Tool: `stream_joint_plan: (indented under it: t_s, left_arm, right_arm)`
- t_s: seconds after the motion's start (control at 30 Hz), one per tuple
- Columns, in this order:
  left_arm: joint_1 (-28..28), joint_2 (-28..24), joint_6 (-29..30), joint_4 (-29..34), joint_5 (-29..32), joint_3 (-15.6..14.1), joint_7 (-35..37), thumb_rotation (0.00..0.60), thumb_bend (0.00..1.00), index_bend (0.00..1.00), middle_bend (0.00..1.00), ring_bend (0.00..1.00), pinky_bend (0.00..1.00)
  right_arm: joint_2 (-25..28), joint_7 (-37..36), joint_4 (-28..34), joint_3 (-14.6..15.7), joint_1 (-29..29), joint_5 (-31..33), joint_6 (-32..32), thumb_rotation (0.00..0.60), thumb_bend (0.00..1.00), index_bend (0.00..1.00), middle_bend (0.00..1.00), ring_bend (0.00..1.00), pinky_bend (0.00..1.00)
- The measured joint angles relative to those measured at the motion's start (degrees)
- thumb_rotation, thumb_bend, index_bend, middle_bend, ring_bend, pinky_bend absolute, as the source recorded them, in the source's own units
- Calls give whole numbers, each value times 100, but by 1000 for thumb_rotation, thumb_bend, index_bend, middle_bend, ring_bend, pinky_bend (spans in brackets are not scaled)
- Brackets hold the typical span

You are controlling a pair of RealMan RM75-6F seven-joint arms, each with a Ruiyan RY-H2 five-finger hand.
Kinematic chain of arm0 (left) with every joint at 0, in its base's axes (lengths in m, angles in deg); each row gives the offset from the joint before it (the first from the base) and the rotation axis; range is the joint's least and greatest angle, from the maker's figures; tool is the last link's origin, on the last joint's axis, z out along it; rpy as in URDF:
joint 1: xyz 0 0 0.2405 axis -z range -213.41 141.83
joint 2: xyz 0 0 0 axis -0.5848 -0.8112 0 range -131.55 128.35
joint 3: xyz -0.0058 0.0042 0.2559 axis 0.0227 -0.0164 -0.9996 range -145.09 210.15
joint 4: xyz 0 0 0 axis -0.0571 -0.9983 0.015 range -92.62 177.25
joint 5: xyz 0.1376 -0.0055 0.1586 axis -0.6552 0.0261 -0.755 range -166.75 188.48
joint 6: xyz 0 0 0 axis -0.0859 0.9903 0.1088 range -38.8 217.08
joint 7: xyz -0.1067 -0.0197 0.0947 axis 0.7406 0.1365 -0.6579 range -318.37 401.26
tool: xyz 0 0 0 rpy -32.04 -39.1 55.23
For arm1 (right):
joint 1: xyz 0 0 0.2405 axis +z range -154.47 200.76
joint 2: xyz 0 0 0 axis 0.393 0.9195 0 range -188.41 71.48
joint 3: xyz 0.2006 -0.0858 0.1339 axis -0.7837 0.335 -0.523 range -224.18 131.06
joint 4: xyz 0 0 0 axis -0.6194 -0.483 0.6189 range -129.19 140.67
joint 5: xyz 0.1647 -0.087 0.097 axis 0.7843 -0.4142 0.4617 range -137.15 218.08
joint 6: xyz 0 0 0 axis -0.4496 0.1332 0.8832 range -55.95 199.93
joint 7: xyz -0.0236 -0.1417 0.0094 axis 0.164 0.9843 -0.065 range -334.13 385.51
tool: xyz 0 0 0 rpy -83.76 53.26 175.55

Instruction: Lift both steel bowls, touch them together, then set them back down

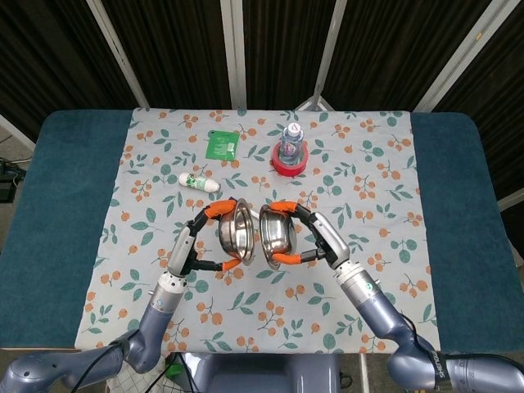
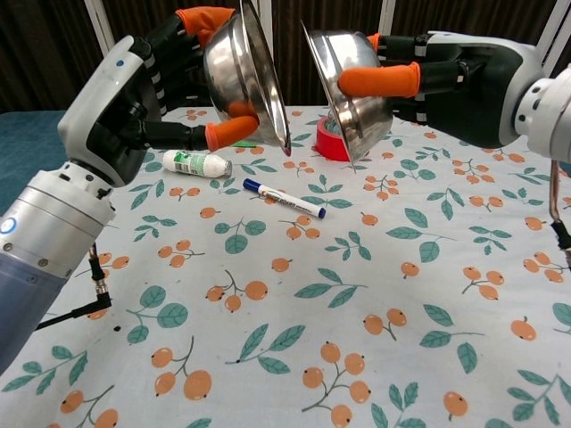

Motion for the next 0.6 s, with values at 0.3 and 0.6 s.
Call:
stream_joint_plan:
  t_s: [0.3,0.6]
  left_arm:
    - [27,100,-16,-115,-42,-76,-183,600,39,363,224,196,389]
    - [160,464,-79,-427,-54,-73,-171,600,38,363,225,196,389]
  right_arm:
    - [-37,38,74,-16,5,-25,70,600,67,431,271,404,19]
    - [-115,265,313,107,77,-115,234,600,67,431,271,404,19]
